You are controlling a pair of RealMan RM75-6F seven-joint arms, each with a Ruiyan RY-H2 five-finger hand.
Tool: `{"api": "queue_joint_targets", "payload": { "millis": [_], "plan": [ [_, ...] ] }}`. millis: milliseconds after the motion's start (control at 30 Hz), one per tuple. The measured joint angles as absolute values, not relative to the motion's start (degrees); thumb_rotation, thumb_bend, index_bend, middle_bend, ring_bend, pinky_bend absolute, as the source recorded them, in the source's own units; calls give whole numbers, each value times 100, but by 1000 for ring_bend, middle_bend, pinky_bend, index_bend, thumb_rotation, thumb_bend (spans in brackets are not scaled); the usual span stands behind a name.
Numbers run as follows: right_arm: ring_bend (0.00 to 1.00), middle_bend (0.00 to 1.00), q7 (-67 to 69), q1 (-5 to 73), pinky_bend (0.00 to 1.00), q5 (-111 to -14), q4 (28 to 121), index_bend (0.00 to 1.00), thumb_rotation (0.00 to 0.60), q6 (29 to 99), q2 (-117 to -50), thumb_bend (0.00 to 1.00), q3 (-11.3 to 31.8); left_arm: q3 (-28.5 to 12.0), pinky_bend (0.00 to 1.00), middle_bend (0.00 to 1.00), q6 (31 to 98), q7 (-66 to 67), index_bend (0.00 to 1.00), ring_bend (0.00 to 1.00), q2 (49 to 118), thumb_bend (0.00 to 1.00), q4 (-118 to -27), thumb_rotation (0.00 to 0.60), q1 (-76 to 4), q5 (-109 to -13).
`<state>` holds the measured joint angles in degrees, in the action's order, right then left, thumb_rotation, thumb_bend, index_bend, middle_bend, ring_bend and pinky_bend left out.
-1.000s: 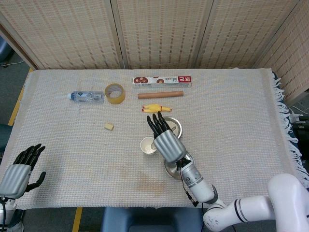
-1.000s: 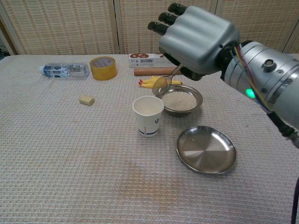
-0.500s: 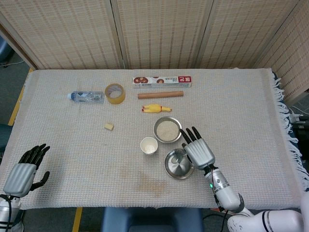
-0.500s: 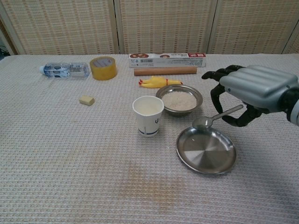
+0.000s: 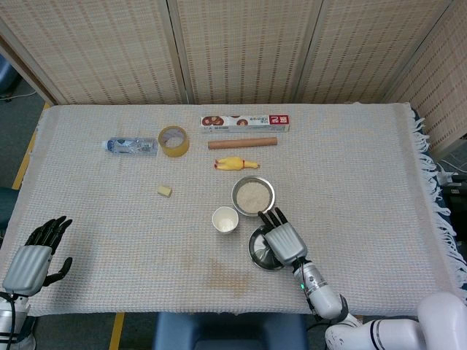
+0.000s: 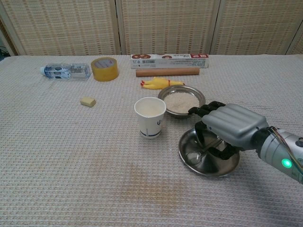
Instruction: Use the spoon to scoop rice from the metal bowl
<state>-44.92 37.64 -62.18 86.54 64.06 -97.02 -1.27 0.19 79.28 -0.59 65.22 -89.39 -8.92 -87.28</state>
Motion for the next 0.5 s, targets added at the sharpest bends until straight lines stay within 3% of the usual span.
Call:
{"api": "queue_joint_targets", "payload": {
  "millis": [300,500],
  "plan": [
    [0,24,-4356,3590,0,-6447,9112,234,600,6680,-9367,347,-95,27,132,0,7992,-99,0,0,6492,423,-8943,600,-851,-8731],
    [0,20,-4027,3139,0,-7018,9805,124,600,7551,-8639,313,-193,2,140,0,8147,-146,0,0,6496,424,-8914,600,-802,-8754]
  ]
}}
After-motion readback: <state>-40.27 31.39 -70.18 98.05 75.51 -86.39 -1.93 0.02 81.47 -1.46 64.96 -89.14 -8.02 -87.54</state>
